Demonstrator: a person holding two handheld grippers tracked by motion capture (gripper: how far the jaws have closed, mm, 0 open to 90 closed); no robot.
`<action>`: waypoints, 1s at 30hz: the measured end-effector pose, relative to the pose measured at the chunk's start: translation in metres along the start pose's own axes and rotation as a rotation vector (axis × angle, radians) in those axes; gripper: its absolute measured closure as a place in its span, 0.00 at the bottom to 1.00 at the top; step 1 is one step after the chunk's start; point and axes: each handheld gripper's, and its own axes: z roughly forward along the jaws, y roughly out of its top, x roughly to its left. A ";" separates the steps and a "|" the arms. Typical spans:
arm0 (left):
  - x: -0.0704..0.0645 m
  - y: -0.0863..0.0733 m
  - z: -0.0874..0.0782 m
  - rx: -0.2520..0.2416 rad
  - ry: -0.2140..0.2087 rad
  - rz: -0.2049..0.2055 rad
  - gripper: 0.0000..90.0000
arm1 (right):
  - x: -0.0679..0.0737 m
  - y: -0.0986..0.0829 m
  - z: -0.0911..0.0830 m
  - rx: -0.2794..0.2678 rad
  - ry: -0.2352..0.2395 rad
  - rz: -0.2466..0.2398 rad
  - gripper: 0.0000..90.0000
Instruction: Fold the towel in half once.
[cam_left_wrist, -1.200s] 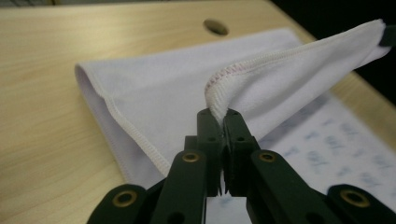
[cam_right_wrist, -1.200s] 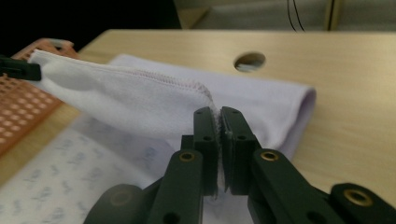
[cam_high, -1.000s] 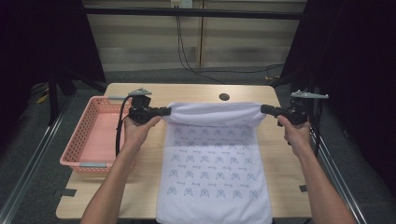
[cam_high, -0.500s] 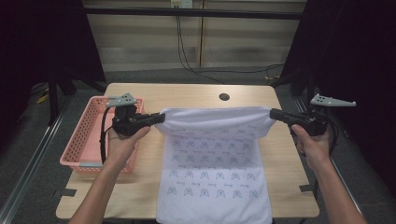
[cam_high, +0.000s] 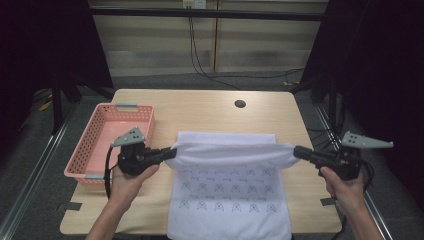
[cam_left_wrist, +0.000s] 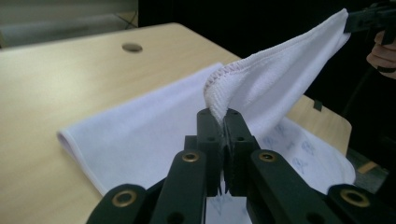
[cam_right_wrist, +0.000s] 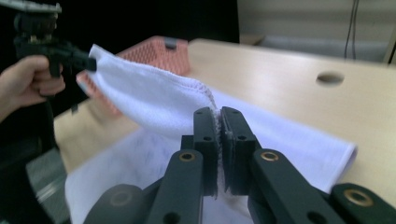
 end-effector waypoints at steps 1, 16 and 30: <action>-0.001 -0.008 0.002 0.006 -0.002 -0.006 0.97 | 0.002 -0.010 0.001 0.019 -0.002 0.000 0.95; -0.008 -0.082 0.011 0.177 -0.069 -0.038 0.96 | 0.010 -0.096 0.005 0.200 0.062 0.060 0.93; -0.018 -0.099 0.004 0.320 -0.163 0.016 0.86 | 0.023 -0.110 -0.002 0.309 0.085 0.033 0.82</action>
